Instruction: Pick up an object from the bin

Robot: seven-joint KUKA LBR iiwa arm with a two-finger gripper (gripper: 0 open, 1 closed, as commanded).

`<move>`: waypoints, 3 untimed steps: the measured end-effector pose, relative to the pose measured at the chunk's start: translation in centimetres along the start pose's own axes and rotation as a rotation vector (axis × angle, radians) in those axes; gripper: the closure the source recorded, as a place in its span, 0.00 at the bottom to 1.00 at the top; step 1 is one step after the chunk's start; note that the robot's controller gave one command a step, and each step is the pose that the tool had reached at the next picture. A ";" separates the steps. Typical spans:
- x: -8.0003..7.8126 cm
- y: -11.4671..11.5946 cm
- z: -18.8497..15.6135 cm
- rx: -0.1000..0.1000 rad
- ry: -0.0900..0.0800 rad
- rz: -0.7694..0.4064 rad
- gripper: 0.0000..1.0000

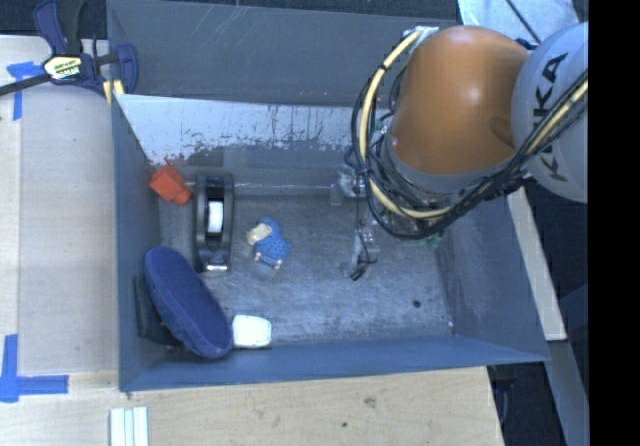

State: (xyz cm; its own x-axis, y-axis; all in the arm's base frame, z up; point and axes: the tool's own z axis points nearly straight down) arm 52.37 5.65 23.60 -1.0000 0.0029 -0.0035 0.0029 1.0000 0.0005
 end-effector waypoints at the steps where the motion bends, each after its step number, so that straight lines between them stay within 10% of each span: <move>1: -5.1 6.5 9.0 -0.001 -0.001 -0.176 0.00; 2: -6.9 5.6 16.9 0.000 0.010 -0.149 0.00; 3: -7.2 5.7 16.3 -0.002 0.000 -0.148 1.00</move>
Offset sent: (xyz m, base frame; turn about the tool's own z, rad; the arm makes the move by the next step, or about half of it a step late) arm 0.0502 0.0653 -0.0901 -0.1771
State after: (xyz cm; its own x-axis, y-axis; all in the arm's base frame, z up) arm 59.61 11.38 7.33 -0.9894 -0.1449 -0.0040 -0.1449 0.9894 0.0017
